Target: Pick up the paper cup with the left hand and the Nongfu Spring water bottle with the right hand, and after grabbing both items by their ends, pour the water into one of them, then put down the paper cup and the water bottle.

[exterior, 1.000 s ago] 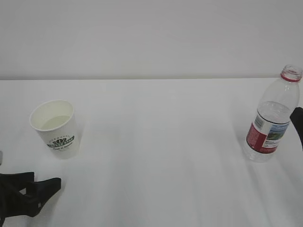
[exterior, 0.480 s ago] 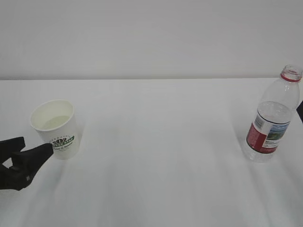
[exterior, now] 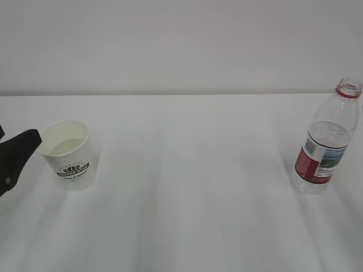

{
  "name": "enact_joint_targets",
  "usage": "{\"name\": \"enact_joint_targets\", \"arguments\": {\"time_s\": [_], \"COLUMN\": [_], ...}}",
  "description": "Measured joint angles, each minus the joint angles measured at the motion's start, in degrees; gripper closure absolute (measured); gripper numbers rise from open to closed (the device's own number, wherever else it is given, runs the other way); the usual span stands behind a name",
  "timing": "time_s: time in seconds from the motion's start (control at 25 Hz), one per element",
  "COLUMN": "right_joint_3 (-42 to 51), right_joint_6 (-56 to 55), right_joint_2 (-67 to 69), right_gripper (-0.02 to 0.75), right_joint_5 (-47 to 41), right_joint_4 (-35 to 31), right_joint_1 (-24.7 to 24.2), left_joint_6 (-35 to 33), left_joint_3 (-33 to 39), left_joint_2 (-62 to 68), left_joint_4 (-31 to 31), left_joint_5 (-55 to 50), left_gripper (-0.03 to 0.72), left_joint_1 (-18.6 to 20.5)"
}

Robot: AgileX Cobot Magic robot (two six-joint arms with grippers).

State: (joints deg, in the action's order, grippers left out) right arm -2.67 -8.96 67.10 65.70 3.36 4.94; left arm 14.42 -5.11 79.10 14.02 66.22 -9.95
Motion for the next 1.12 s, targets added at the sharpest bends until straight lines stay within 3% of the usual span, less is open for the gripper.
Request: {"name": "enact_joint_targets", "arguments": {"time_s": [0.32, 1.12], "right_joint_3": [-1.9, -14.4], "right_joint_6": [-0.4, 0.5], "right_joint_2": [-7.3, -23.4], "right_gripper": [0.145, 0.145], "right_joint_5": [-1.5, -25.7], "right_joint_4": [-1.7, -2.1], "right_joint_1": [0.0, 0.0], "left_joint_6": [0.0, 2.2], "left_joint_3": [-3.6, -7.6], "left_joint_2": [-4.1, -10.6], "left_joint_4": [-1.8, -3.9], "left_joint_5": [0.0, -0.1], "left_gripper": [0.099, 0.099], "left_joint_1": [0.0, 0.0]}}
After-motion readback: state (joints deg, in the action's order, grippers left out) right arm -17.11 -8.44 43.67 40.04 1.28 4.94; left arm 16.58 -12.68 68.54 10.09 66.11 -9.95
